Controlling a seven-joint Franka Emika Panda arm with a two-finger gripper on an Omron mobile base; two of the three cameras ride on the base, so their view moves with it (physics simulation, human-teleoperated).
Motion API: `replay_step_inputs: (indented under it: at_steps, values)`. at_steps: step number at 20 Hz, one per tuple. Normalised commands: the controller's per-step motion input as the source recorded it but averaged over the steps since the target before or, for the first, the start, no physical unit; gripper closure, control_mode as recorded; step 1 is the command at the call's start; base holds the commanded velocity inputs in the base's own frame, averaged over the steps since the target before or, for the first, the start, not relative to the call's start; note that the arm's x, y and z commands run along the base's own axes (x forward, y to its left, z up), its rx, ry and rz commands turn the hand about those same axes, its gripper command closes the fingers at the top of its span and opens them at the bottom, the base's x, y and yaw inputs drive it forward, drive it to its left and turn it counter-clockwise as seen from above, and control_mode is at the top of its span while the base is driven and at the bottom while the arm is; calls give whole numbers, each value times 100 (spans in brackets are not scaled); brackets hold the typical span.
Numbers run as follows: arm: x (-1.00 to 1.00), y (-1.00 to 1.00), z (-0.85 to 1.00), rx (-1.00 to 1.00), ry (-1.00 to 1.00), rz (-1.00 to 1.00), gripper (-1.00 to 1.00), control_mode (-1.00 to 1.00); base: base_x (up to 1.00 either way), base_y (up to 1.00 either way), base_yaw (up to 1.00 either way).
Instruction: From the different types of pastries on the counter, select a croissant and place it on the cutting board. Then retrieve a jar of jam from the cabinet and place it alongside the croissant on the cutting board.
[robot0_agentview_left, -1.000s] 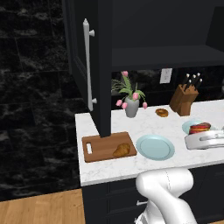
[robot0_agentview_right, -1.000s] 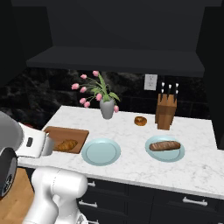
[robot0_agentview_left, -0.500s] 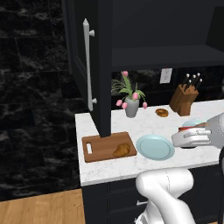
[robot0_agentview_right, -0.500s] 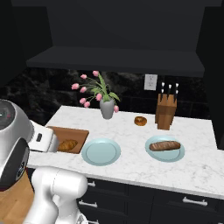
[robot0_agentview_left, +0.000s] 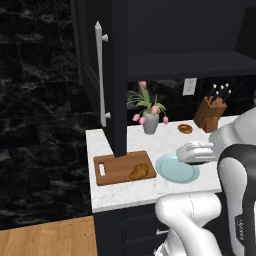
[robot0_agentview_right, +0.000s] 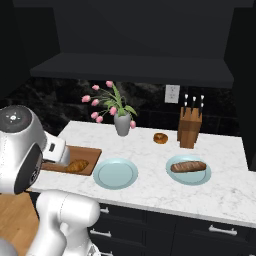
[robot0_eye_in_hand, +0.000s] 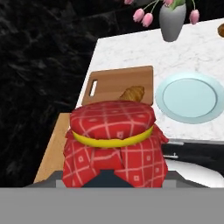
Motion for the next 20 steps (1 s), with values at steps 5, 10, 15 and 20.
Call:
replay_step_inputs:
  at_steps: [5, 10, 15, 20]
  values:
    - [54, 20, -84, -6, -9, 0, 100, -100, 0, 0, 0]
    - [62, 24, -81, -5, -14, 0, 100, -100, 0, 0, 0]
    - [73, 22, -89, -3, -7, 0, 100, -100, 0, 0, 0]
    - [76, 20, -79, -3, -7, 0, 100, -100, 0, 0, 0]
